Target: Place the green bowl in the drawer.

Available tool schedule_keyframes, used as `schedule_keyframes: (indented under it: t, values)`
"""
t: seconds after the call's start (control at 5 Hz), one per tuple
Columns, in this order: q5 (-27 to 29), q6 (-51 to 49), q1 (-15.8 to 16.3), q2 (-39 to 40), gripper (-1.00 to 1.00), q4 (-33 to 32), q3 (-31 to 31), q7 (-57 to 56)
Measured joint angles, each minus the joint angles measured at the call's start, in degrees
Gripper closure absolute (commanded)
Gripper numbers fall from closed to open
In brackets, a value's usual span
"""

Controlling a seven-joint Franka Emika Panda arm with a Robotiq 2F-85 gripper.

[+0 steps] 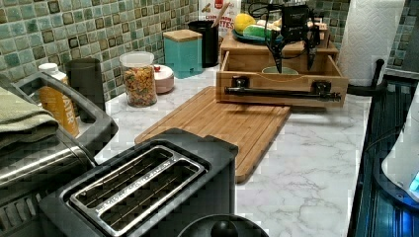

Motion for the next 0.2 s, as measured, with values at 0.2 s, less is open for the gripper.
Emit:
schedule_keyframes:
  t: [0.2]
  values:
    - [0.0, 0.03, 0.0, -0.03, -1.0, 0.0, -0.06, 0.0]
